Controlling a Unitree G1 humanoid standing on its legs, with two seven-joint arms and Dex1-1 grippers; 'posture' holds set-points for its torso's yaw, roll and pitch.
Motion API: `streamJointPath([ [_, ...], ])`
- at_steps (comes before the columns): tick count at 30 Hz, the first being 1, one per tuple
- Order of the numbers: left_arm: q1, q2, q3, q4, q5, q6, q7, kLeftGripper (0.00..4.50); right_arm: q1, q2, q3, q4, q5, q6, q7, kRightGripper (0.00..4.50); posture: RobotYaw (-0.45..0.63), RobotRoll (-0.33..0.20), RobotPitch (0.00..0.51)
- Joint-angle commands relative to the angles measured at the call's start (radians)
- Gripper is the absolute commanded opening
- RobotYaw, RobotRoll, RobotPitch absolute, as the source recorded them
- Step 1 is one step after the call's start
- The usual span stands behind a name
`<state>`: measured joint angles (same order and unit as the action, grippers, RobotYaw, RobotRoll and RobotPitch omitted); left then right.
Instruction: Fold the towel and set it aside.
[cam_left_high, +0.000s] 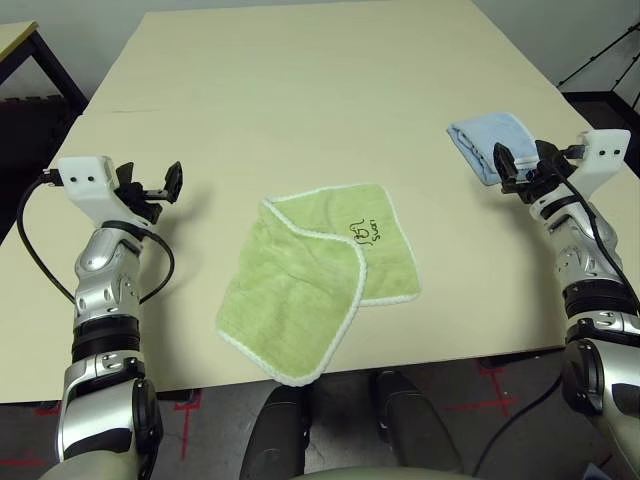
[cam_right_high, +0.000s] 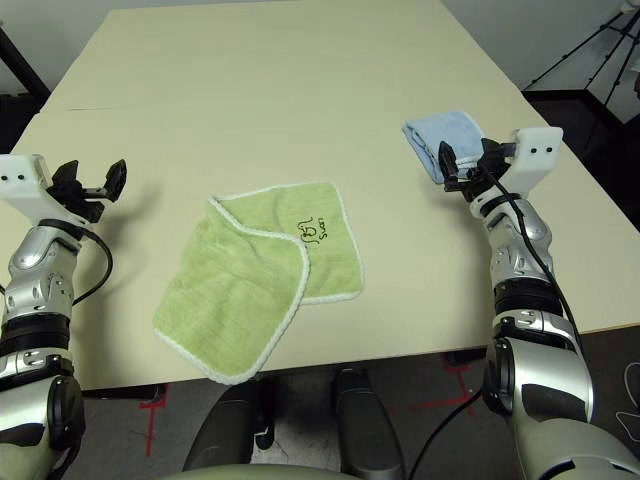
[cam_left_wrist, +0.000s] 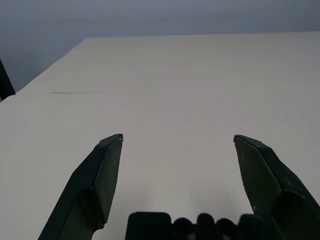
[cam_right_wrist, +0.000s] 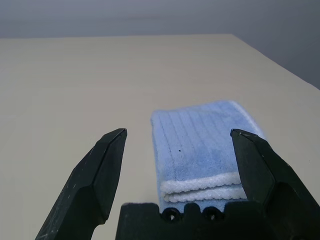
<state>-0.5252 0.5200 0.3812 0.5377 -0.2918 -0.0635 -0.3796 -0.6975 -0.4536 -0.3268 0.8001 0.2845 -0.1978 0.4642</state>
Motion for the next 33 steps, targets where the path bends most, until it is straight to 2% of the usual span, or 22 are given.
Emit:
streamJointPath([
  [1,-0.001,-0.003,-0.008,0.023,0.002,0.006,-0.007,4.5,0.026,0.012,-0.007,-0.022,0.008,-0.007,-0.01,4.49,-0.07,0.0,0.158],
  [17,-0.028,0.009,0.002,0.101,0.002,-0.026,-0.012,4.5,0.061,0.062,0.019,-0.1,-0.007,0.016,-0.057,4.49,-0.05,0.0,0.161],
  [22,-0.045,0.017,-0.011,0.093,-0.023,0.0,-0.09,4.5,0.021,0.054,0.034,-0.078,-0.003,0.034,-0.024,4.49,-0.02,0.0,0.164],
  [24,-0.05,0.028,-0.022,0.077,-0.046,0.038,-0.166,4.5,0.002,0.036,0.031,-0.054,-0.001,0.034,-0.004,4.49,-0.03,0.0,0.159],
  [26,-0.055,0.047,-0.048,0.058,-0.069,0.08,-0.284,4.5,-0.027,0.002,0.033,-0.019,0.016,0.053,0.084,4.49,-0.02,0.0,0.178],
  [29,-0.083,0.108,-0.101,0.06,-0.076,0.129,-0.463,4.5,-0.087,-0.054,0.043,0.03,0.045,0.124,0.244,4.49,-0.01,0.0,0.189],
  [33,-0.15,0.205,-0.166,0.119,-0.052,0.166,-0.666,4.5,-0.14,-0.087,0.078,0.075,0.022,0.154,0.356,4.49,0.0,0.0,0.193],
])
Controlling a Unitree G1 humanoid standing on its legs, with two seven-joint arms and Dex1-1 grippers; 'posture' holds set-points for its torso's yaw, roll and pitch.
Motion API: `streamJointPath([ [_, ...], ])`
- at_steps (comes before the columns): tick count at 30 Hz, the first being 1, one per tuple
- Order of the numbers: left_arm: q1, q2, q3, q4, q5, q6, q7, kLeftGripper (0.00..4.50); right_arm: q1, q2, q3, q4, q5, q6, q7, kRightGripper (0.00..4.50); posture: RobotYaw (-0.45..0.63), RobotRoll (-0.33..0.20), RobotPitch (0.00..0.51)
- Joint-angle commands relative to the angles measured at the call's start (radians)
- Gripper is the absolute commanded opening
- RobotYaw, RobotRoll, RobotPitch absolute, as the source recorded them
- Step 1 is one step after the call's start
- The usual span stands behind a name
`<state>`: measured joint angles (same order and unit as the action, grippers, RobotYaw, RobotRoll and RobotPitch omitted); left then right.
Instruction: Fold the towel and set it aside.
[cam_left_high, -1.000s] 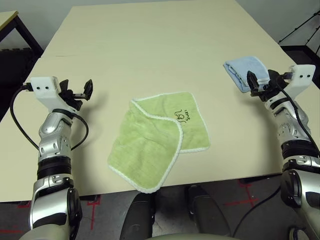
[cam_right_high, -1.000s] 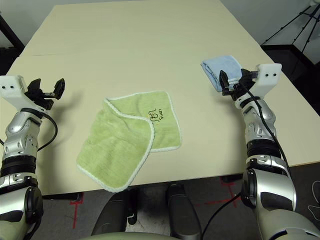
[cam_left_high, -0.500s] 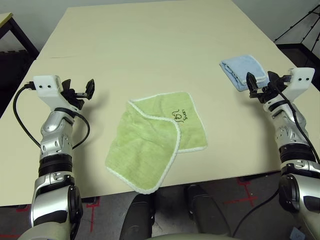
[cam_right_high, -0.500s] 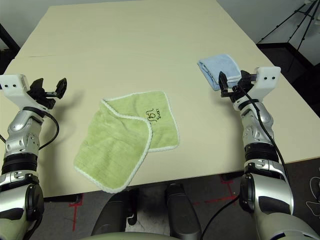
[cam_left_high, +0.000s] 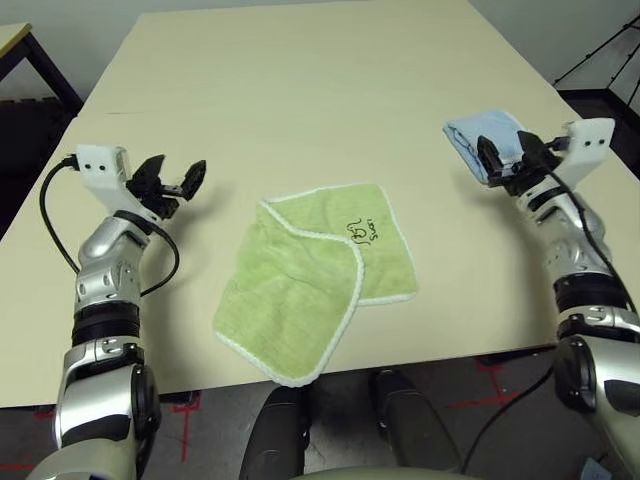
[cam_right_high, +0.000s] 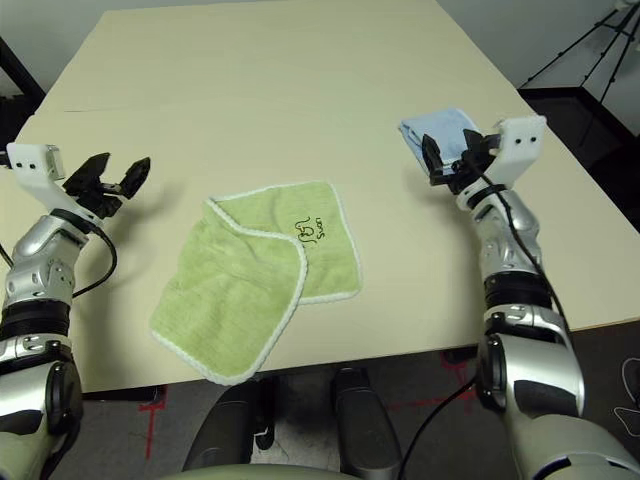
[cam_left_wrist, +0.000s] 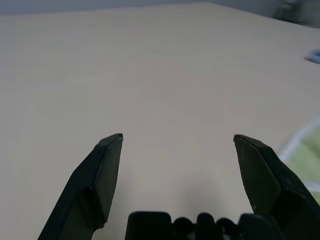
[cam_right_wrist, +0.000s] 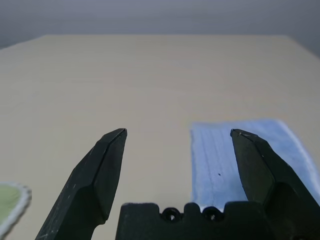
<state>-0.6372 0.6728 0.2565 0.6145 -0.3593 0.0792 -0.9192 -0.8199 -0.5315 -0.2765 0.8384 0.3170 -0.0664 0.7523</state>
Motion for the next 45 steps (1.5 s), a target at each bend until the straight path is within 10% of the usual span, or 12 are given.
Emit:
streamJointPath([
  [1,-0.054,0.07,-0.055,0.064,0.025,0.021,-0.165,4.5,-0.027,-0.011,0.032,0.043,-0.014,0.025,0.082,4.49,0.0,0.0,0.194],
  [19,-0.223,0.141,-0.157,0.382,0.143,-0.205,-0.53,4.5,-0.201,-0.021,0.177,0.196,-0.164,0.022,0.21,4.49,-0.04,0.0,0.206],
  [45,-0.133,0.101,-0.147,0.213,0.051,-0.222,-0.695,4.5,-0.396,0.149,0.357,0.315,-0.342,0.205,0.29,4.49,-0.02,0.0,0.239],
])
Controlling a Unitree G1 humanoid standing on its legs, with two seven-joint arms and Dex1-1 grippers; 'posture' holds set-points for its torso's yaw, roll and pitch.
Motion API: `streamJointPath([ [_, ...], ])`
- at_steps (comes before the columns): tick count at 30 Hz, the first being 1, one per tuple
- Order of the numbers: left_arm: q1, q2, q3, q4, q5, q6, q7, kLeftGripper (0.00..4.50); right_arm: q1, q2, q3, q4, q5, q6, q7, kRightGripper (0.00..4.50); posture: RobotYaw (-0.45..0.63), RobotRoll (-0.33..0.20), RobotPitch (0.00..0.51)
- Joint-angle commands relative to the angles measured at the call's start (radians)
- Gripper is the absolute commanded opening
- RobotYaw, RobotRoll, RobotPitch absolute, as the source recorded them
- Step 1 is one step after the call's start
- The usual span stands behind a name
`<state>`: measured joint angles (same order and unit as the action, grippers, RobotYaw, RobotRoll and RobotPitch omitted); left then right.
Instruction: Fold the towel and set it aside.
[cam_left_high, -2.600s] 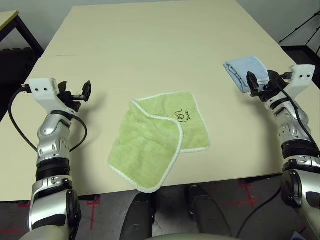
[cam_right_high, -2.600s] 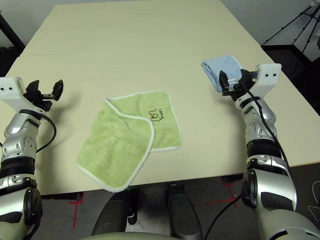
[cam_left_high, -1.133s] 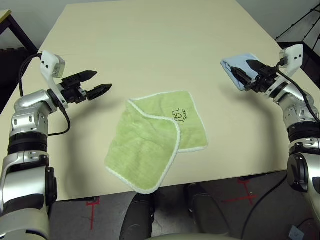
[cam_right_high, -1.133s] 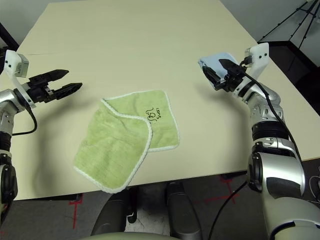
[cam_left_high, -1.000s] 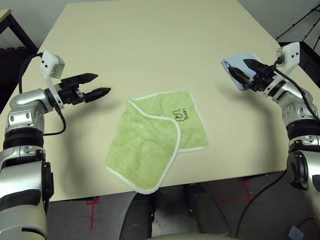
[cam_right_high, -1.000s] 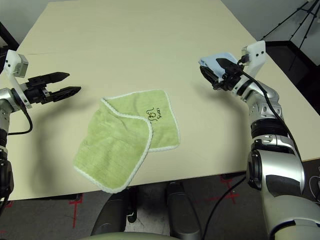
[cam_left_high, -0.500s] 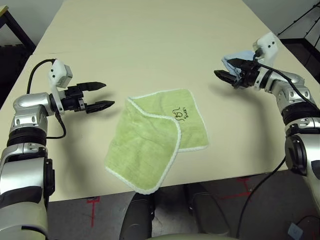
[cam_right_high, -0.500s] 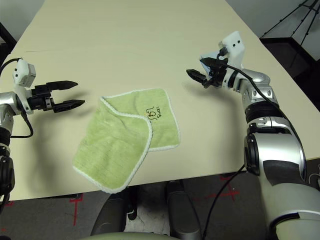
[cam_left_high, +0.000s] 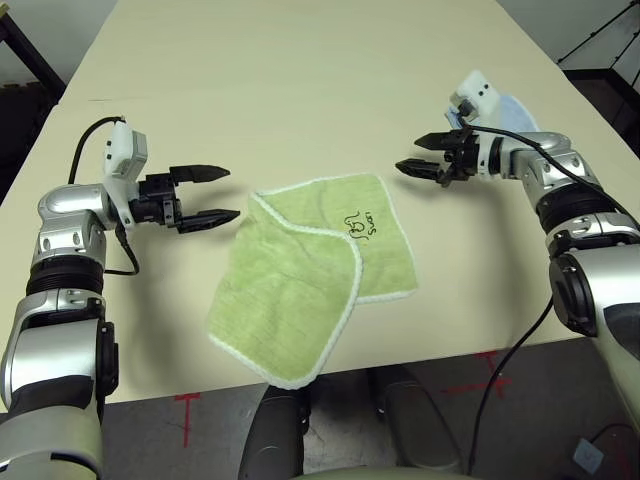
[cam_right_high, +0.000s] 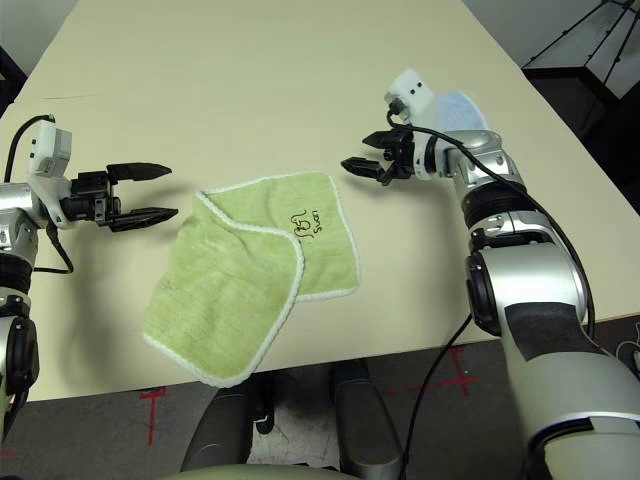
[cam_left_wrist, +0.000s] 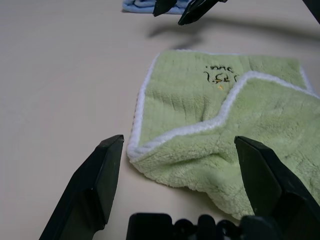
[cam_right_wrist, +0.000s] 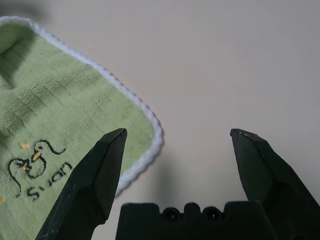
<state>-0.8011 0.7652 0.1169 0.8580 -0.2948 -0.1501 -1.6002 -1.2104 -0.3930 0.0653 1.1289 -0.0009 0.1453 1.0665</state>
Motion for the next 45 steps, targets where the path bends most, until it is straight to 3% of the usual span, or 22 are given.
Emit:
streamJointPath([
  [1,0.036,0.009,-0.008,-0.038,-0.015,0.011,-0.014,4.5,-0.007,0.016,0.018,0.029,-0.03,-0.011,-0.031,4.49,-0.02,0.0,0.24],
  [17,0.122,0.006,-0.007,-0.122,-0.043,0.03,-0.014,4.5,0.029,0.092,0.07,0.069,-0.129,-0.053,-0.142,4.49,0.0,0.0,0.257],
  [21,0.128,0.006,-0.008,-0.129,-0.045,0.032,-0.014,4.5,0.022,0.103,0.069,0.071,-0.13,-0.049,-0.146,3.8,0.0,0.0,0.255],
  [31,0.123,0.007,-0.011,-0.128,-0.044,0.043,-0.014,4.5,-0.007,0.076,0.043,0.06,-0.111,-0.052,-0.13,0.06,-0.01,0.0,0.248],
  [45,0.073,-0.09,0.062,-0.211,-0.094,0.257,0.243,4.5,-0.039,0.03,-0.143,-0.081,0.096,-0.297,-0.035,0.06,-0.01,0.0,0.23],
])
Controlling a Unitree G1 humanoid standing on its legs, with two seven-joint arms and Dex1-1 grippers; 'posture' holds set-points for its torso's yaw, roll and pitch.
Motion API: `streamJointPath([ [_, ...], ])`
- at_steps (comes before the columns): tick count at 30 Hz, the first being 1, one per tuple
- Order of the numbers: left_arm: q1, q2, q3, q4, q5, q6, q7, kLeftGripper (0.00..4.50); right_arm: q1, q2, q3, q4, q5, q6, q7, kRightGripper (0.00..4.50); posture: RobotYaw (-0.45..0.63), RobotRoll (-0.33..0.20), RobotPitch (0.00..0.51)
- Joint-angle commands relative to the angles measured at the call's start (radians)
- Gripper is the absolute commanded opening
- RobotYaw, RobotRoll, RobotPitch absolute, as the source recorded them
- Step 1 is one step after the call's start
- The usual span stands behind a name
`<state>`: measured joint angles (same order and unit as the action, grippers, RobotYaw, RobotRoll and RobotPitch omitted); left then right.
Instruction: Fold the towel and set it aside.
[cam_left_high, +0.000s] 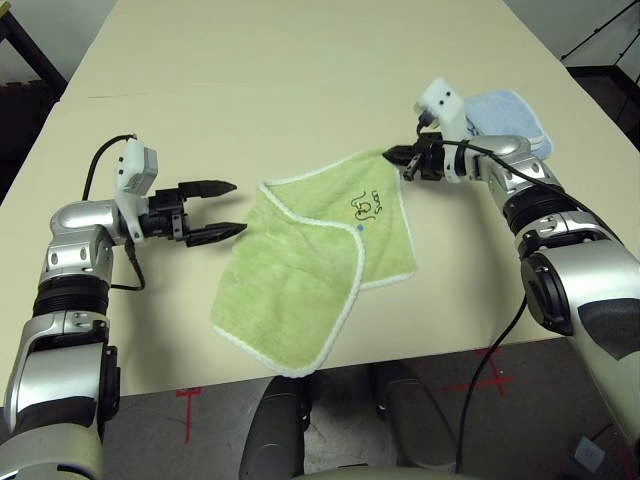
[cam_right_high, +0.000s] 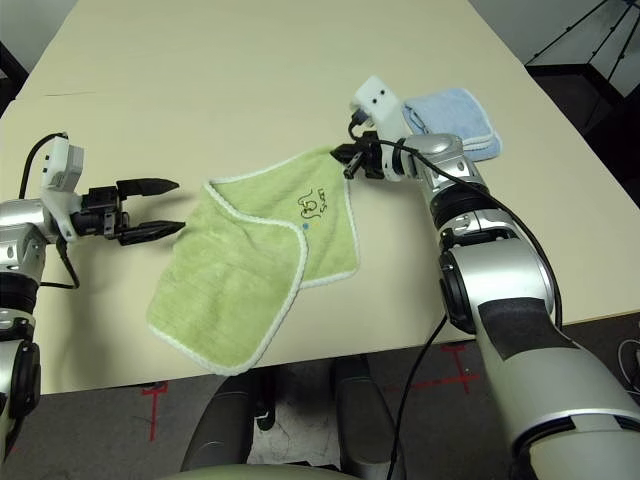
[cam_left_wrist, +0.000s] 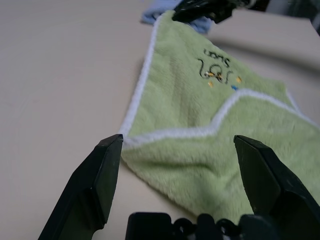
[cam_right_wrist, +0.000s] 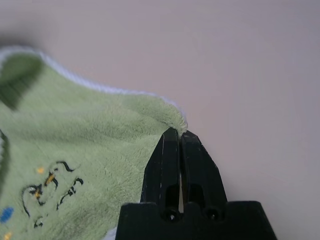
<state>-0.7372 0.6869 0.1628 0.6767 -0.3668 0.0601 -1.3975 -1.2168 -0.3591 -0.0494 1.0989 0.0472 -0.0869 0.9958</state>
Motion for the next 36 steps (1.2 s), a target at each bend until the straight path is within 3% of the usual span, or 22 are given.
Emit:
streamJointPath([
  [1,0.012,-0.017,0.019,-0.04,-0.026,0.058,0.053,4.5,-0.043,-0.002,-0.034,-0.064,0.059,-0.08,0.044,0.06,-0.01,0.0,0.229],
  [7,0.017,-0.041,0.017,-0.084,-0.042,0.11,0.097,4.5,-0.161,0.018,-0.076,-0.128,0.134,-0.124,0.052,0.06,-0.02,0.0,0.222],
  [14,0.03,-0.039,0.001,-0.092,-0.037,0.106,0.059,4.5,-0.429,0.011,-0.172,-0.135,0.245,-0.152,0.0,0.06,-0.03,0.0,0.214],
  [18,0.022,-0.042,0.001,-0.072,-0.03,0.09,0.055,4.5,-0.504,0.0,-0.209,-0.164,0.306,-0.115,0.016,0.06,-0.03,0.0,0.21],
  [23,-0.003,-0.061,0.001,-0.057,-0.034,0.084,0.066,4.5,-0.456,-0.015,-0.135,-0.171,0.236,-0.086,0.014,0.06,-0.04,0.0,0.208],
  [28,-0.037,-0.133,0.028,-0.198,-0.112,0.191,0.154,4.5,-0.33,0.035,-0.064,-0.191,0.188,-0.028,-0.02,0.06,-0.03,0.0,0.216],
  [36,-0.104,-0.264,0.051,-0.446,-0.21,0.392,0.447,4.5,-0.31,0.086,-0.048,-0.173,0.17,-0.017,-0.063,0.06,0.01,0.0,0.225],
])
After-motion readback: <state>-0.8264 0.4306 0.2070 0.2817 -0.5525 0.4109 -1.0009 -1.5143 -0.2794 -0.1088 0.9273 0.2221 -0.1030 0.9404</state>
